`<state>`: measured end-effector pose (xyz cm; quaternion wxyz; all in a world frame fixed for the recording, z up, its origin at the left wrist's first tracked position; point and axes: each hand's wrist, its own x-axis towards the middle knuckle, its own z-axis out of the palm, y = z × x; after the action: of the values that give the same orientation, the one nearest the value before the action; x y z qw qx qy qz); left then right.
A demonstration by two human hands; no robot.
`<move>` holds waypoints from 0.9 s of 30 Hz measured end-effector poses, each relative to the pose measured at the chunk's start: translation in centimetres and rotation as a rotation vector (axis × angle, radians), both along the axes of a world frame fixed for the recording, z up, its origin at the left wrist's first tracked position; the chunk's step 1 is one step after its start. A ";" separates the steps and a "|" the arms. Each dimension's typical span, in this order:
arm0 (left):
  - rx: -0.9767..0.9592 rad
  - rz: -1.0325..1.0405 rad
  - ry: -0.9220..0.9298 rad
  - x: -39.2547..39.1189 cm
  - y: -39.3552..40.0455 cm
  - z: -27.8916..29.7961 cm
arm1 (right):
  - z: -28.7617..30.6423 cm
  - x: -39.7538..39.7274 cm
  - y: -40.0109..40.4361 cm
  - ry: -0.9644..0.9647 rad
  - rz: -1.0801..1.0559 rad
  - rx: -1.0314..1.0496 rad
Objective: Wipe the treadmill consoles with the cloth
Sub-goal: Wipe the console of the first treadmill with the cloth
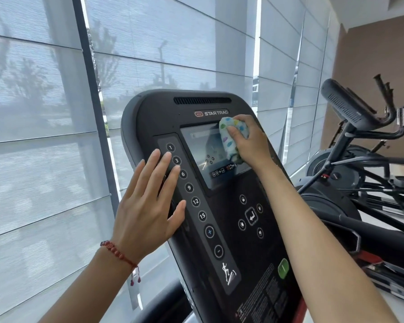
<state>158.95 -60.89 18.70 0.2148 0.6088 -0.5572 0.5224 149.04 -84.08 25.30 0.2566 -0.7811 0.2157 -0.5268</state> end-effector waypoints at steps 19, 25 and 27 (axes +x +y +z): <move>-0.055 -0.068 0.012 0.0 -0.3 -0.4 | -0.1 -0.4 -1.3 0.016 0.062 -0.126; -0.067 -0.079 0.014 0.0 -0.6 -0.4 | -0.7 -2.1 -7.5 0.041 -0.119 0.047; -0.072 -0.082 0.021 0.0 -0.7 -0.5 | -1.0 -1.9 -7.0 0.015 -0.116 0.074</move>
<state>158.97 -61.58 18.23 0.2638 0.5828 -0.5601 0.5263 147.15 -91.09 24.25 0.2528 -0.7613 0.2818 -0.5265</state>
